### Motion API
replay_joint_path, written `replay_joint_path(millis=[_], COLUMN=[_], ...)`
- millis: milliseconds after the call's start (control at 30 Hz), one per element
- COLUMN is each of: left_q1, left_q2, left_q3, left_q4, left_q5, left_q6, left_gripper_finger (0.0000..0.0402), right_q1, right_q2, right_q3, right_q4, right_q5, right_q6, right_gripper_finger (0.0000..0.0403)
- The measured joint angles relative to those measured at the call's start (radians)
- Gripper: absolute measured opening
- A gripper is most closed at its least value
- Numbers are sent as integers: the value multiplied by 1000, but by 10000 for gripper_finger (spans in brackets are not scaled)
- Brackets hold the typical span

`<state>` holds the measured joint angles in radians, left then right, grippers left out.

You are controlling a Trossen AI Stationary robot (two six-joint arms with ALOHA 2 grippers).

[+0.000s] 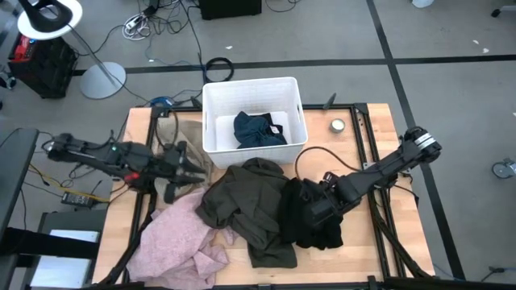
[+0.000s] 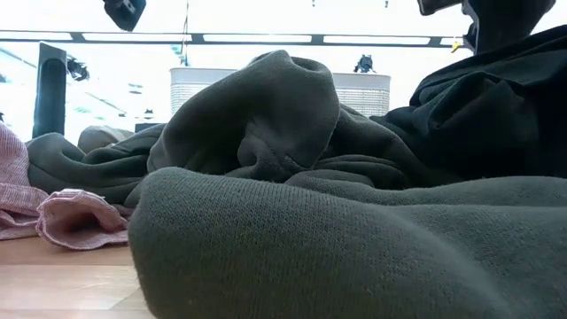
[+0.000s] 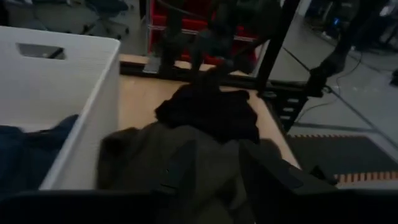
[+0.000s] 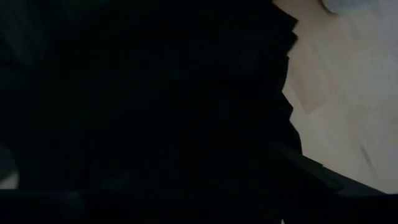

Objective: Sort clothes
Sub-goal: Put the black shirt into the white laundry bin

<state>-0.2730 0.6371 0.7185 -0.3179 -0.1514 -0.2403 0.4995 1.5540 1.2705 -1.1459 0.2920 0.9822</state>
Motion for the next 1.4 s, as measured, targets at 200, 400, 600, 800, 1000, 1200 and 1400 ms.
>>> replay_joint_path(millis=[200,400,600,800,1000,1200,1400], left_q1=[-147,-295,-410,-487,-528,-536,-536], left_q2=[117,229,314,326,317,276,193], left_q3=[2,2,2,2,2,2,2], left_q4=[185,253,240,196,52,-18,-111], left_q5=[-212,-440,-621,-702,-714,-664,-641], left_q6=[-60,-167,-313,-429,-506,-536,-526], left_gripper_finger=[125,125,125,125,125,125,125], right_q1=[-13,-40,-59,-74,-71,-67,-28], right_q2=[14,7,6,1,-6,-75,-200], right_q3=[-59,-204,-330,-438,-449,-390,-267], right_q4=[112,317,460,585,597,477,188], right_q5=[-21,-120,-198,-240,-261,-279,-223], right_q6=[-178,-318,-392,-393,-340,-231,-122], right_gripper_finger=[271,268,256,208,71,29,22])
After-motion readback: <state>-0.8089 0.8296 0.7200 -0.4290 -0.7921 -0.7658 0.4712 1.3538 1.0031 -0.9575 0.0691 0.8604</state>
